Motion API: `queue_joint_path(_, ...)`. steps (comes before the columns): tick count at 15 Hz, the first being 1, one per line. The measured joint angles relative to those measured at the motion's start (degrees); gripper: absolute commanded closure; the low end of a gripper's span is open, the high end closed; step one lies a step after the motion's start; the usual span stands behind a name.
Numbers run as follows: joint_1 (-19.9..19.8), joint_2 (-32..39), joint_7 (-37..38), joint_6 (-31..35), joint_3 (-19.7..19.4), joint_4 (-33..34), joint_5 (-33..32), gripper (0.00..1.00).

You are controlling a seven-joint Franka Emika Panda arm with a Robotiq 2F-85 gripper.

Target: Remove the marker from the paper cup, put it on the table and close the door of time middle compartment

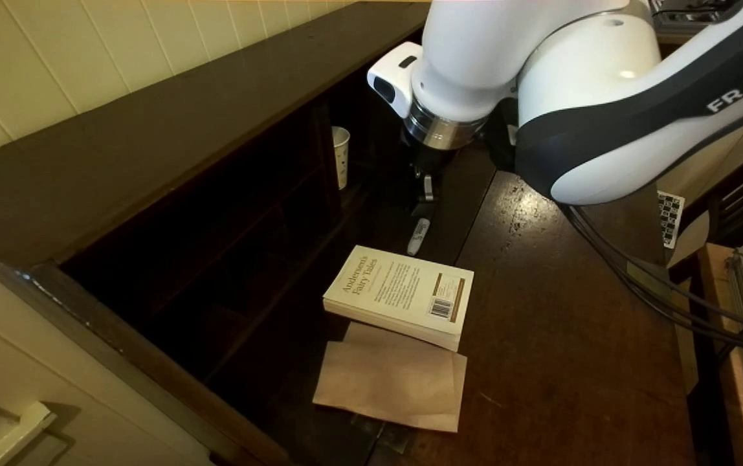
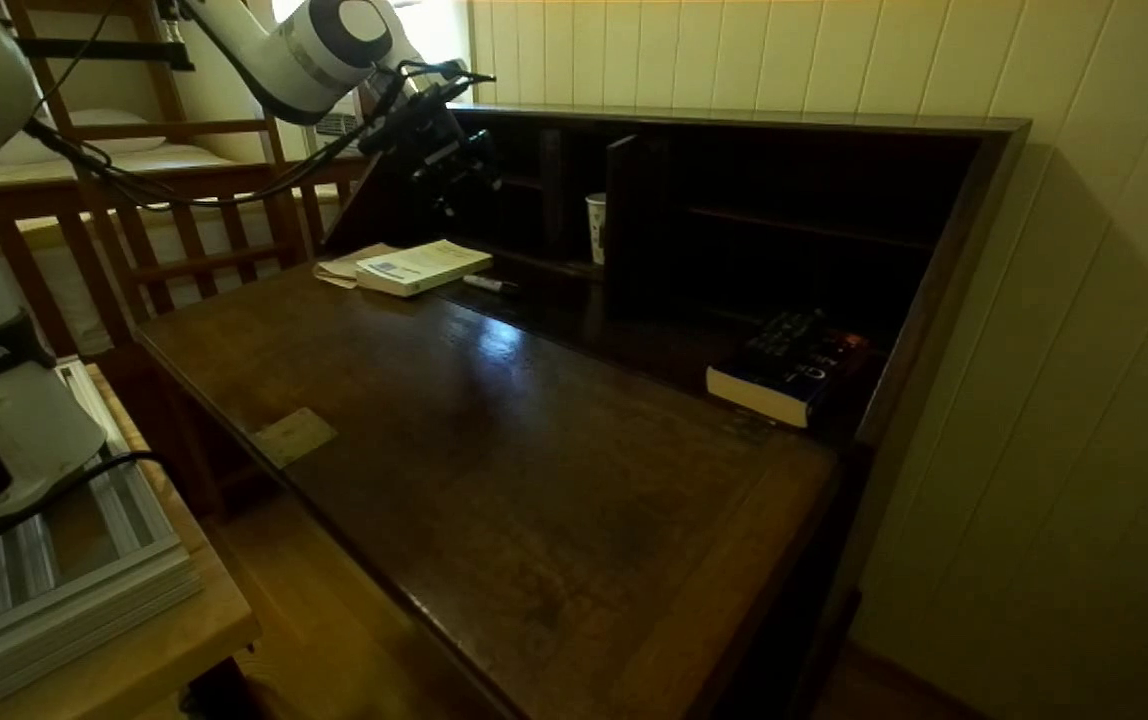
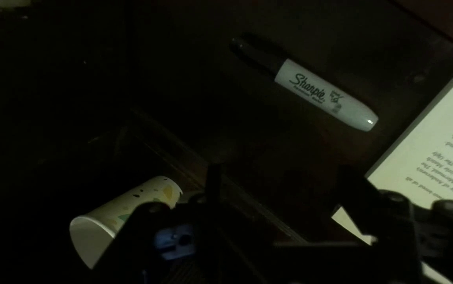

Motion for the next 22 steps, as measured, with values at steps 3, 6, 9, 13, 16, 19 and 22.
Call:
queue_joint_path(3,-1.95,-0.68,1.79,0.0,1.71,0.63,-1.65,0.0)
queue_joint_path(6,-1.93,-1.5,1.98,-0.1,1.52,0.73,-1.23,0.0)
queue_joint_path(9,-1.79,-4.27,2.06,-1.22,1.37,0.72,-0.35,0.0)
queue_joint_path(13,0.06,-8.85,4.53,-3.07,-1.46,0.72,-0.24,0.0)
queue_joint_path(16,3.01,-11.64,8.48,-4.39,-5.58,0.75,-0.36,0.0)
queue_joint_path(19,6.93,-12.92,13.75,-4.93,-10.96,0.87,-0.76,0.0)
queue_joint_path(22,11.51,-12.98,18.59,-6.12,-16.93,1.22,-0.88,0.0)
